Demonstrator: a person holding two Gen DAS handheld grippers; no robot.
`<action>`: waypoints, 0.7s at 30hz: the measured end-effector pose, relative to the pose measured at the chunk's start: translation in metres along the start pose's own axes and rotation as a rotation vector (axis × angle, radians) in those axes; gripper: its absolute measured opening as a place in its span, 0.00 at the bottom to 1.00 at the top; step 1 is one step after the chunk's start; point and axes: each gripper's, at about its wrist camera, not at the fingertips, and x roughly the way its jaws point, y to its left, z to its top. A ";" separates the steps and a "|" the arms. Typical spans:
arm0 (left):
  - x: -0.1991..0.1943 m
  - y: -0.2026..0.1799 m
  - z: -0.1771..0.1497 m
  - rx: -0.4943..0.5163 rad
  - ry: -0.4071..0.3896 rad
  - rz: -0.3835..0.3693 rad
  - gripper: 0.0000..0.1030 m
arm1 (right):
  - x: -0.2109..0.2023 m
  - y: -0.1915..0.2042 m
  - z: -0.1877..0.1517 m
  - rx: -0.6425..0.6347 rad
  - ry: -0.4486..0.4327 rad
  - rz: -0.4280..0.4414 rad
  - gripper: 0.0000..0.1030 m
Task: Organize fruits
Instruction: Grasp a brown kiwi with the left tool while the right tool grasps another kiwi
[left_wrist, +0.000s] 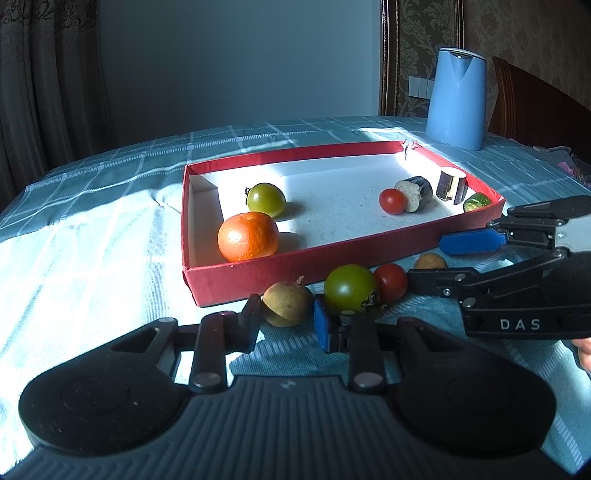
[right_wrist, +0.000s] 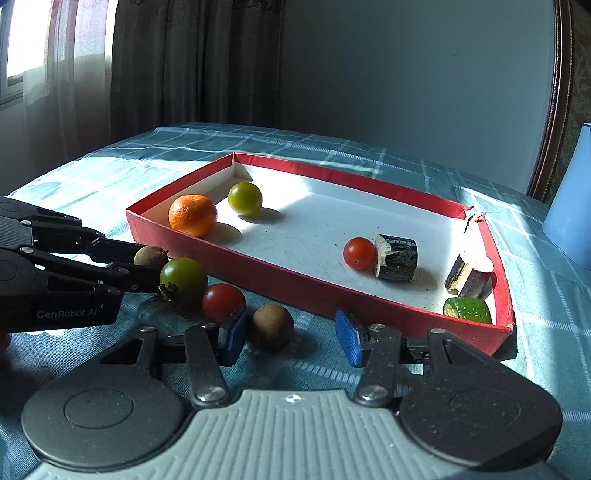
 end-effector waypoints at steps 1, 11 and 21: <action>0.000 0.000 0.000 0.001 0.000 0.001 0.27 | 0.001 -0.001 -0.001 0.004 0.006 0.005 0.46; 0.000 -0.001 -0.001 0.002 0.000 0.002 0.27 | -0.001 -0.001 -0.002 0.016 0.004 0.071 0.24; -0.002 -0.005 -0.001 0.013 -0.007 0.036 0.26 | -0.013 -0.011 -0.004 0.083 -0.069 0.038 0.24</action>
